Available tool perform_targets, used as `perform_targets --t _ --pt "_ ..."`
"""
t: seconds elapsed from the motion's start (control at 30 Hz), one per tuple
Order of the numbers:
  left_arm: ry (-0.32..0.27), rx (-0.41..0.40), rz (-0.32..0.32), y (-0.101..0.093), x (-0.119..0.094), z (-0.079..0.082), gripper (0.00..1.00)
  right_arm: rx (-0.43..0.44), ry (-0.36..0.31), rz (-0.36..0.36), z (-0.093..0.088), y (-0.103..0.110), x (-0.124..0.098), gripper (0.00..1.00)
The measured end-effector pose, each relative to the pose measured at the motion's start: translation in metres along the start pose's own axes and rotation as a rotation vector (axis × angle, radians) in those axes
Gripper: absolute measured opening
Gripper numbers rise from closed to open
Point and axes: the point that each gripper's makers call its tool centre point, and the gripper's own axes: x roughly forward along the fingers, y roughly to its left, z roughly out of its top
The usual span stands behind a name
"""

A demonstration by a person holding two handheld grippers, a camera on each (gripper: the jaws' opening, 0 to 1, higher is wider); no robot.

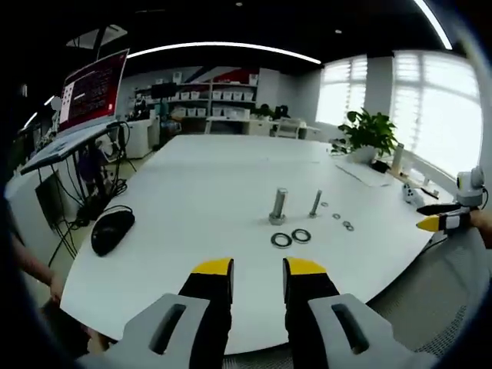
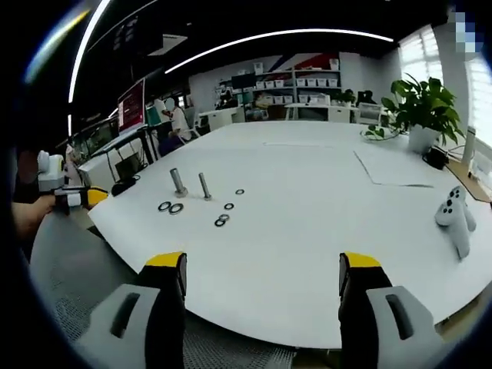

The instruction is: Place the washer onto the threaded stud by aligning its center hole with the stud, sliding it down to the base, and recovering from edge contact or off-axis alignment until the washer reaches the visible bottom stop.

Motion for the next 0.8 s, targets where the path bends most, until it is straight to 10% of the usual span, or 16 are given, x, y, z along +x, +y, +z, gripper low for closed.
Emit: perform_targets --t 0.8 --pt "0.006 -0.005 -0.004 0.0 0.0 -0.002 0.22 0.01 0.024 0.049 -0.005 0.007 0.001 0.73"
